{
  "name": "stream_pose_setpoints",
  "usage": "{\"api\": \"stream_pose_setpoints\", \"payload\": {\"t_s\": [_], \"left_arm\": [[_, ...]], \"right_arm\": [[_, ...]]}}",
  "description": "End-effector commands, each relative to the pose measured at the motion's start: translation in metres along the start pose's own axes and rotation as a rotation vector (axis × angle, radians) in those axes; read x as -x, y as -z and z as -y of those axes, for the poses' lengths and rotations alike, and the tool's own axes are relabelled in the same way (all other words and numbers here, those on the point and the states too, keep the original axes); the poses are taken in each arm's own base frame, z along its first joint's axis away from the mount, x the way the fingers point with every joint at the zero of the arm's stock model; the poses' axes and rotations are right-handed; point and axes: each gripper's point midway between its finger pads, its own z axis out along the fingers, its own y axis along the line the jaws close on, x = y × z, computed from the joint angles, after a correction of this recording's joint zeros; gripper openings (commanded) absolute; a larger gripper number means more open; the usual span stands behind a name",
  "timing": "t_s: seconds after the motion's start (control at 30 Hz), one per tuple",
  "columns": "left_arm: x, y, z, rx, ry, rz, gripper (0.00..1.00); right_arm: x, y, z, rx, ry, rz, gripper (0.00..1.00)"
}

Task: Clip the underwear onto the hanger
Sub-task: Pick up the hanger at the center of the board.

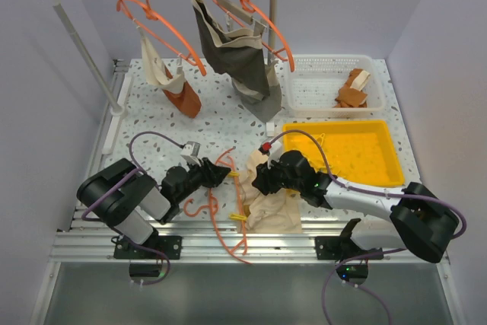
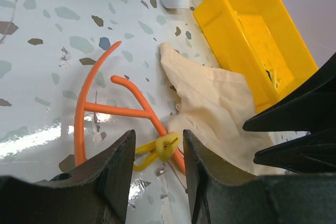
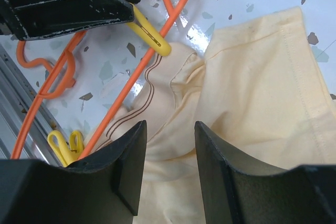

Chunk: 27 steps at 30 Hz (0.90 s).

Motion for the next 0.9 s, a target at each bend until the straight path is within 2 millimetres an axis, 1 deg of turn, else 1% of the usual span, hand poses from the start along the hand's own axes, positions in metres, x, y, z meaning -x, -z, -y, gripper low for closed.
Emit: {"api": "stream_pose_setpoints", "payload": {"t_s": [0.0, 0.03, 0.1, 0.13, 0.17, 0.2, 0.23, 0.3, 0.33, 0.4, 0.43, 0.47, 0.5, 0.53, 0.57, 0.6, 0.63, 0.67, 0.7, 0.73, 0.77, 0.8, 0.83, 0.87], "left_arm": [[0.122, 0.022, 0.089, -0.367, -0.079, 0.487, 0.46], [0.122, 0.021, 0.088, -0.366, -0.079, 0.485, 0.47], [0.122, 0.024, 0.088, -0.364, -0.089, 0.491, 0.48], [0.123, 0.025, 0.088, -0.362, -0.091, 0.497, 0.49], [0.125, 0.028, 0.088, -0.356, -0.095, 0.509, 0.50], [0.127, 0.029, 0.088, -0.355, -0.103, 0.517, 0.50], [0.129, 0.031, 0.089, -0.357, -0.104, 0.523, 0.52], [0.132, 0.036, 0.092, -0.365, -0.115, 0.536, 0.53], [0.128, 0.034, 0.089, -0.350, -0.118, 0.521, 0.54], [0.134, 0.037, 0.085, -0.314, -0.135, 0.543, 0.55], [0.127, 0.035, 0.075, -0.269, -0.138, 0.512, 0.55], [0.137, 0.042, 0.073, -0.242, -0.138, 0.554, 0.55], [0.140, 0.045, 0.068, -0.207, -0.158, 0.572, 0.55], [0.133, 0.045, 0.055, -0.152, -0.163, 0.547, 0.56], [0.149, 0.055, 0.055, -0.119, -0.156, 0.618, 0.56], [0.154, 0.058, 0.048, -0.076, -0.161, 0.635, 0.56], [0.135, 0.056, 0.023, 0.026, -0.158, 0.565, 0.56], [0.151, 0.068, 0.020, 0.071, -0.145, 0.633, 0.56], [0.152, 0.072, 0.014, 0.106, -0.157, 0.638, 0.56], [0.158, 0.089, -0.005, 0.220, -0.146, 0.678, 0.56], [0.158, 0.089, -0.005, 0.221, -0.149, 0.677, 0.56], [0.153, 0.089, -0.012, 0.256, -0.156, 0.653, 0.57], [0.158, 0.094, -0.013, 0.273, -0.147, 0.680, 0.57], [0.157, 0.095, -0.016, 0.284, -0.143, 0.676, 0.57]], "right_arm": [[0.010, 0.006, -0.006, 0.015, 0.028, 0.041, 0.46], [0.009, 0.007, -0.018, 0.048, 0.052, 0.040, 0.46], [0.009, 0.009, -0.033, 0.063, 0.114, 0.042, 0.46], [0.011, 0.011, -0.058, 0.103, 0.170, 0.047, 0.46], [0.006, 0.012, -0.066, 0.115, 0.213, 0.022, 0.46], [0.005, 0.011, -0.070, 0.099, 0.236, 0.017, 0.45], [0.006, 0.011, -0.087, 0.136, 0.263, 0.015, 0.45], [-0.002, 0.008, -0.098, 0.155, 0.291, -0.009, 0.45], [-0.004, 0.008, -0.112, 0.184, 0.312, -0.011, 0.45], [-0.011, 0.006, -0.121, 0.196, 0.338, -0.032, 0.45], [-0.017, 0.003, -0.131, 0.204, 0.359, -0.047, 0.45], [-0.022, 0.000, -0.134, 0.203, 0.368, -0.060, 0.45], [-0.024, -0.002, -0.138, 0.204, 0.375, -0.064, 0.45], [-0.033, -0.006, -0.146, 0.218, 0.389, -0.086, 0.45], [-0.034, -0.008, -0.151, 0.226, 0.388, -0.085, 0.45], [-0.037, -0.010, -0.155, 0.230, 0.392, -0.091, 0.45], [-0.044, -0.013, -0.161, 0.235, 0.405, -0.107, 0.44], [-0.046, -0.015, -0.163, 0.225, 0.404, -0.104, 0.44], [-0.047, -0.016, -0.167, 0.228, 0.407, -0.103, 0.44], [-0.050, -0.015, -0.177, 0.237, 0.406, -0.106, 0.44], [-0.050, -0.016, -0.176, 0.234, 0.406, -0.105, 0.44], [-0.048, -0.015, -0.179, 0.237, 0.406, -0.099, 0.44], [-0.047, -0.014, -0.182, 0.243, 0.401, -0.098, 0.44], [-0.049, -0.014, -0.184, 0.254, 0.399, -0.105, 0.44]]}}
